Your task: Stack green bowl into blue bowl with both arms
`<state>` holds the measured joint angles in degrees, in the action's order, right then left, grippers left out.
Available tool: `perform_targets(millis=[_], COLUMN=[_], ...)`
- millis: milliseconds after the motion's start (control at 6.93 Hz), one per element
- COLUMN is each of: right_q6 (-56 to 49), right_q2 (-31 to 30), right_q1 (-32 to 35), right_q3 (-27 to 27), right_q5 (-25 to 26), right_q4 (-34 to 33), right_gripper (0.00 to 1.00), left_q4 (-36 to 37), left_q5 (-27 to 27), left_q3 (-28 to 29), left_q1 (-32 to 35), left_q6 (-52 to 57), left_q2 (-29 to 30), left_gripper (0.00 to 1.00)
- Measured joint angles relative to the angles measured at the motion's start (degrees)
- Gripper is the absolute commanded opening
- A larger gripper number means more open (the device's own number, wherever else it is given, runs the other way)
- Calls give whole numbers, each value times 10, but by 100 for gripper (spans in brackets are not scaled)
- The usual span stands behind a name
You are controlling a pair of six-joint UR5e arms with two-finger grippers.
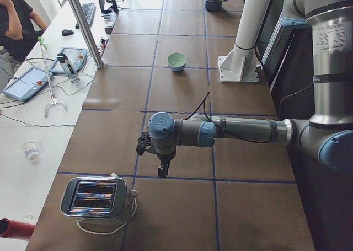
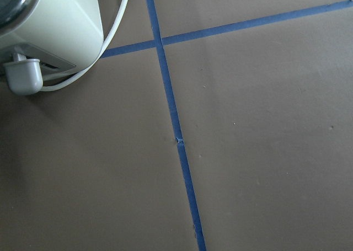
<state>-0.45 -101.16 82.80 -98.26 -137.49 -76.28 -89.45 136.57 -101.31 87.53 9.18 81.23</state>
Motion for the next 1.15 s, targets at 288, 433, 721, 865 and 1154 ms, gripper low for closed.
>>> perform_targets(millis=[288,433,721,865,1154], right_q6=[-12,-22,-30,-31,-32], right_q2=[2,2,3,3,4], right_q1=[5,11,16,16,11], right_q3=[0,0,1,2,3], right_q5=[1,2,2,2,14], right_q4=[-23,-34,-42,-43,-43], right_gripper=[100,100,100,100,100], left_q4=[1,-2,-7,-6,-3], left_q5=[-2,0,0,-2,-26], left_q3=[8,19,30,30,28], left_q1=[0,0,-1,-2,-4], left_q6=[-3,-4,-5,-5,-2], left_q2=[6,13,21,27,39], left_gripper=[100,100,100,100,100])
